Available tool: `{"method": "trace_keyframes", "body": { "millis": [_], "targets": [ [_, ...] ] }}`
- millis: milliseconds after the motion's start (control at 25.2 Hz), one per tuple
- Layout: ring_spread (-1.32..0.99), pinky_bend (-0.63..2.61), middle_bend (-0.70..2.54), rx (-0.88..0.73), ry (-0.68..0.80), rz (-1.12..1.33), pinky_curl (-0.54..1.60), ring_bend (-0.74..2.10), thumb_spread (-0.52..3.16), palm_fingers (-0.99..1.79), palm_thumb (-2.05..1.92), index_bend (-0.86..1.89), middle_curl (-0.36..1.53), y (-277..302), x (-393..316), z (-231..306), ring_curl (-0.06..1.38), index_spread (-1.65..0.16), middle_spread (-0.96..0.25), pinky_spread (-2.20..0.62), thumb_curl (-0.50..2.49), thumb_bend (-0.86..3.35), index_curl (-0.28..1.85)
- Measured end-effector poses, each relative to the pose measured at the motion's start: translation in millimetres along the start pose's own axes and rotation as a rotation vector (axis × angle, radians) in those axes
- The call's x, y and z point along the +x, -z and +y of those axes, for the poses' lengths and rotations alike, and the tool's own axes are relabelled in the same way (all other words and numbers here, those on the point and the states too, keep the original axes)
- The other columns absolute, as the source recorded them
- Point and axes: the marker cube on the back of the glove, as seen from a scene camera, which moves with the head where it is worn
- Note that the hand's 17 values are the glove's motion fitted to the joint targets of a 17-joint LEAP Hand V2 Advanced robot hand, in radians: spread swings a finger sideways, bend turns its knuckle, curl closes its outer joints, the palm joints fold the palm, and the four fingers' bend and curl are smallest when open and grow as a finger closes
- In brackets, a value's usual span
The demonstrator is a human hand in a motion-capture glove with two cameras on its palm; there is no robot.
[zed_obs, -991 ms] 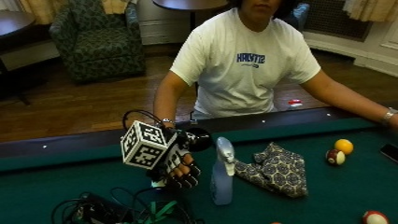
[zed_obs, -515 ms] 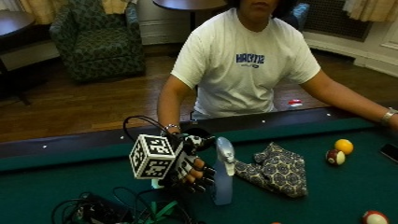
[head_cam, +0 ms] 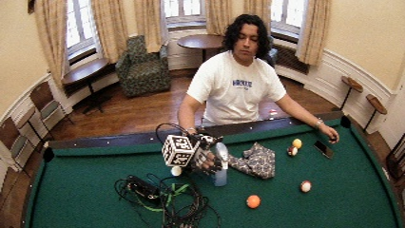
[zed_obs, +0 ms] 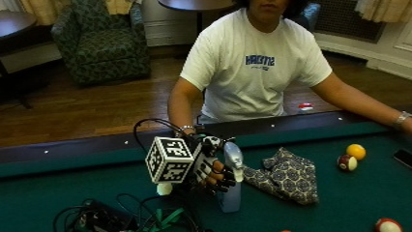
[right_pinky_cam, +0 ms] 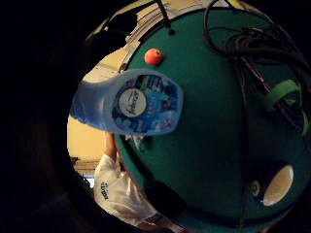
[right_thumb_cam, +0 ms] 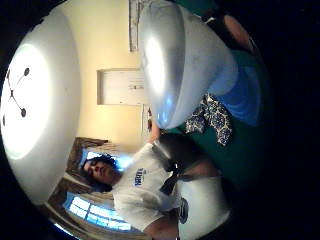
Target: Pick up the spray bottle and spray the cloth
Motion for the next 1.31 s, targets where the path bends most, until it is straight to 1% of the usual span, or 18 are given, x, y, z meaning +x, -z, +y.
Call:
{"method": "trace_keyframes", "body": {
  "millis": [317, 476, 753, 872, 951, 1110, 1308],
  "targets": [
    [-0.13, 0.13, 0.28, -0.039, 0.024, -0.110, 0.25, 0.40, 0.97, 0.70, 0.54, 0.14, 0.38, -17.2, 1.7, -18.5, 0.34, -0.36, -0.15, 0.19, 0.33, -0.02, 0.32],
    [-0.15, 0.13, 0.28, 0.001, 0.036, -0.180, 0.24, 0.43, 0.96, 0.78, 0.57, 0.18, 0.38, -23.8, 1.8, -26.8, 0.35, -0.36, -0.17, 0.17, 0.33, -0.02, 0.33],
    [-0.19, 0.16, 0.28, 0.124, 0.052, -0.275, 0.25, 0.45, 0.96, 1.03, 0.63, 0.18, 0.39, -35.0, 4.5, -36.2, 0.36, -0.35, -0.21, 0.07, 0.34, -0.01, 0.35],
    [-0.20, 0.21, 0.32, 0.229, 0.066, -0.275, 0.28, 0.50, 0.97, 1.20, 0.70, 0.13, 0.40, -37.4, 6.4, -38.1, 0.38, -0.33, -0.21, -0.02, 0.36, 0.01, 0.35],
    [-0.21, 0.32, 0.36, 0.321, 0.072, -0.260, 0.32, 0.59, 0.96, 1.37, 0.73, 0.06, 0.42, -38.3, 6.7, -39.1, 0.41, -0.32, -0.21, -0.12, 0.38, 0.02, 0.33],
    [-0.20, 0.41, 0.48, 0.456, 0.076, -0.211, 0.35, 0.66, 0.81, 1.47, 0.85, 0.14, 0.47, -37.7, 4.8, -41.6, 0.45, -0.31, -0.21, -0.20, 0.46, 0.04, 0.35],
    [-0.20, 0.43, 0.57, 0.507, 0.102, -0.186, 0.38, 0.71, 0.70, 1.50, 0.89, 0.25, 0.51, -35.6, 2.2, -45.0, 0.47, -0.29, -0.21, -0.25, 0.52, 0.03, 0.40]
  ]
}}
